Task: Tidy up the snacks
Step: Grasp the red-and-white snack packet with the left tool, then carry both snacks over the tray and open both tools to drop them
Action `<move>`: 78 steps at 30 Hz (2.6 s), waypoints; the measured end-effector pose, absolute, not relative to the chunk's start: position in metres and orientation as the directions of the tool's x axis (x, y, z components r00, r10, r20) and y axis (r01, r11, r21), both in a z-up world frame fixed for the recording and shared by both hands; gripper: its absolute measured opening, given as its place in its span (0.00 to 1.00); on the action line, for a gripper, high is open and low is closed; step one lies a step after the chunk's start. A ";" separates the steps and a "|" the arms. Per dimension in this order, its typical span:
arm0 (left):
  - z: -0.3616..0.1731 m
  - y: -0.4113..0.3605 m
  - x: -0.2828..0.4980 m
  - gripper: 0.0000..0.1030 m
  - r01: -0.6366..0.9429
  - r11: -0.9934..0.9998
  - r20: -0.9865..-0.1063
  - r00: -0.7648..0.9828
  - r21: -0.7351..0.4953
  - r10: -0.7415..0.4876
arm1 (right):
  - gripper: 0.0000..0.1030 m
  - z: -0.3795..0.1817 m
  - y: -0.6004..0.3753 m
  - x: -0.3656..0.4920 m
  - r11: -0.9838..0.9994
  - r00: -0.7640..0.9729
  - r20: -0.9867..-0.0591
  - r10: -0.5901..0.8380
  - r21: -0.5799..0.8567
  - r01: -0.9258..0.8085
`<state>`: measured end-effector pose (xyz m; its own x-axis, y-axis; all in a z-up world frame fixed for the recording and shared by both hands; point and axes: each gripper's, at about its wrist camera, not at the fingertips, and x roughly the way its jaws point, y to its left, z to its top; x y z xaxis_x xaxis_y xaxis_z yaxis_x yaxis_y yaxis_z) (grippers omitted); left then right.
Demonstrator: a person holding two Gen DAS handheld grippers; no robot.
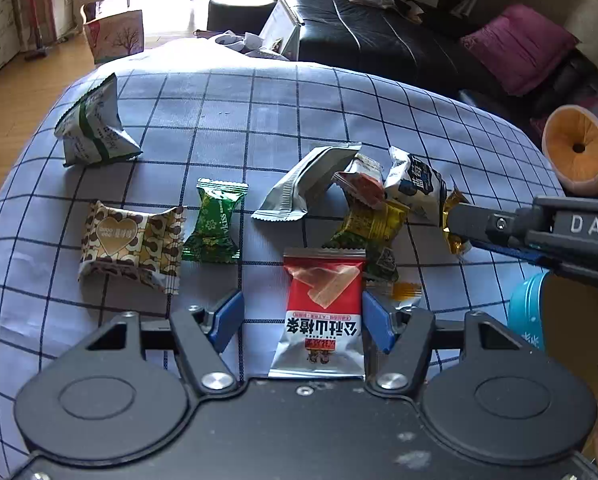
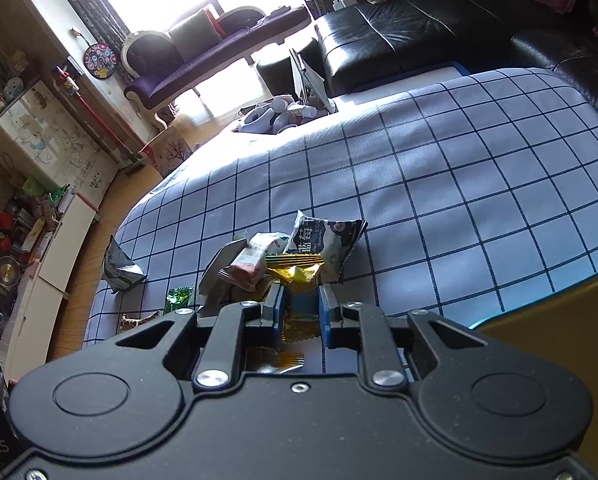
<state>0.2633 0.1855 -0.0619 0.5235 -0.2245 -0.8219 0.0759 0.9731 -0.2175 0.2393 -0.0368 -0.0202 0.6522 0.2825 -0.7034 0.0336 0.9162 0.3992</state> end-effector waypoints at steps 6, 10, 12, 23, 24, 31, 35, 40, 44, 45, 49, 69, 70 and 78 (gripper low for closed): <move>-0.062 0.193 0.267 0.34 0.005 0.975 -0.825 0.532 -0.221 -0.190 | 0.26 -0.020 -0.036 0.238 0.916 0.652 -0.703 0.284 0.400 0.032; -0.061 0.200 0.268 0.34 -0.022 0.966 -0.823 0.528 -0.259 -0.209 | 0.26 -0.019 -0.036 0.237 0.915 0.655 -0.700 0.283 0.402 0.033; -0.061 0.202 0.268 0.33 -0.032 0.963 -0.822 0.528 -0.269 -0.212 | 0.26 -0.019 -0.036 0.236 0.915 0.657 -0.699 0.283 0.401 0.033; -0.047 0.200 0.263 0.33 -0.086 0.957 -0.811 0.555 -0.276 -0.184 | 0.26 -0.009 -0.045 0.224 0.918 0.680 -0.680 0.273 0.396 0.027; -0.044 0.199 0.261 0.33 -0.087 0.957 -0.806 0.563 -0.278 -0.183 | 0.26 -0.008 -0.046 0.223 0.919 0.682 -0.679 0.271 0.394 0.027; -0.024 0.187 0.253 0.33 -0.074 0.949 -0.774 0.600 -0.307 -0.204 | 0.27 -0.004 -0.065 0.215 0.920 0.700 -0.668 0.252 0.391 0.042; -0.016 0.171 0.249 0.33 -0.048 0.949 -0.761 0.610 -0.313 -0.220 | 0.27 -0.002 -0.080 0.210 0.921 0.715 -0.660 0.229 0.386 0.061; -0.008 0.145 0.241 0.33 -0.004 0.945 -0.750 0.609 -0.327 -0.257 | 0.27 -0.001 -0.097 0.201 0.923 0.730 -0.656 0.193 0.375 0.092; -0.001 0.119 0.234 0.33 0.047 0.944 -0.741 0.607 -0.328 -0.288 | 0.27 0.003 -0.112 0.190 0.929 0.739 -0.654 0.162 0.354 0.110; 0.000 0.113 0.233 0.33 0.060 0.943 -0.739 0.605 -0.327 -0.295 | 0.27 0.003 -0.116 0.188 0.930 0.740 -0.654 0.156 0.350 0.114; 0.003 0.085 0.227 0.33 0.106 0.936 -0.737 0.590 -0.335 -0.330 | 0.27 0.005 -0.133 0.177 0.932 0.745 -0.656 0.124 0.333 0.139; -0.014 -0.020 0.179 0.33 0.254 0.936 -0.789 0.510 -0.243 -0.344 | 0.27 -0.020 -0.222 0.092 0.874 0.740 -0.663 -0.113 0.287 0.391; -0.016 -0.020 0.177 0.33 0.249 0.936 -0.792 0.503 -0.248 -0.344 | 0.27 -0.020 -0.223 0.091 0.875 0.740 -0.662 -0.114 0.286 0.391; -0.023 -0.025 0.171 0.33 0.237 0.942 -0.808 0.490 -0.237 -0.327 | 0.27 -0.025 -0.217 0.089 0.893 0.727 -0.678 -0.107 0.255 0.370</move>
<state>0.1707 -0.0253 -0.0226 0.4902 -0.3267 -0.8081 0.2371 0.9421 -0.2370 0.0890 -0.2167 -0.0252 0.7271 -0.1073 -0.6781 0.3697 0.8935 0.2550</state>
